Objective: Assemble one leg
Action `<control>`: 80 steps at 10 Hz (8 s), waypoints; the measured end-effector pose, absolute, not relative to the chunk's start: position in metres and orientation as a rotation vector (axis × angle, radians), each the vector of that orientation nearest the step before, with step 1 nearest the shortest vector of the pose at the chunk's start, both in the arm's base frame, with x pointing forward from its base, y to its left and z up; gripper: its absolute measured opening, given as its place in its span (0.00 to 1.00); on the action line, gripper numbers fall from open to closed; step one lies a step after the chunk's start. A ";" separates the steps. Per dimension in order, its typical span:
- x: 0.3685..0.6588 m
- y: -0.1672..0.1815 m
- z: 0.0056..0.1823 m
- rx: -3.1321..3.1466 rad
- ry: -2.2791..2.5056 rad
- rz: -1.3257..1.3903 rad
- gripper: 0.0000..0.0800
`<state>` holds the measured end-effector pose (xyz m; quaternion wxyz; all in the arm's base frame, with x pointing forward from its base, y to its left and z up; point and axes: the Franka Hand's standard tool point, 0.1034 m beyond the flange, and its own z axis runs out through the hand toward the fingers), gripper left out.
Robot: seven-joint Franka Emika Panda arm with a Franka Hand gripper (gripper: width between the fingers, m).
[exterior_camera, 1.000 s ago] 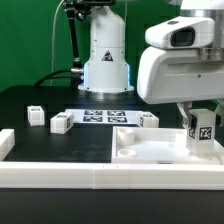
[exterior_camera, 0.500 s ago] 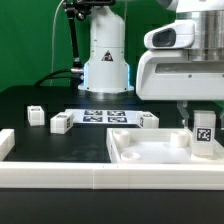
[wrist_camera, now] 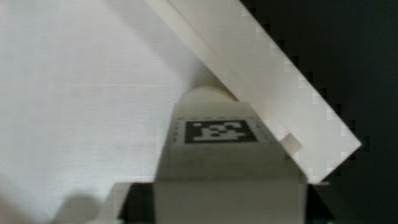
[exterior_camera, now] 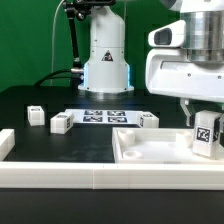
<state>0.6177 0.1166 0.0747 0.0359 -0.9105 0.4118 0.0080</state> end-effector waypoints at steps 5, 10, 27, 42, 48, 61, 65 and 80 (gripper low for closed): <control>0.617 0.119 0.074 -2.738 1.369 0.038 0.78; 0.617 0.123 0.077 -2.985 0.662 0.029 0.81; 0.616 0.119 0.076 -3.055 -0.404 0.008 0.36; 0.611 0.122 0.075 -2.651 1.585 0.124 0.67; 0.611 0.119 0.074 -3.033 0.657 0.085 0.81; 0.608 0.117 0.069 -3.090 -0.135 0.051 0.36; 0.609 0.114 0.069 -3.090 0.018 0.053 0.36; 0.614 0.122 0.069 -2.522 1.701 0.079 0.60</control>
Offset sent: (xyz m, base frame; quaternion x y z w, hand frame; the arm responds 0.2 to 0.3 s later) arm 0.0000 0.0000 0.0000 0.0000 0.0000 0.0000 1.0000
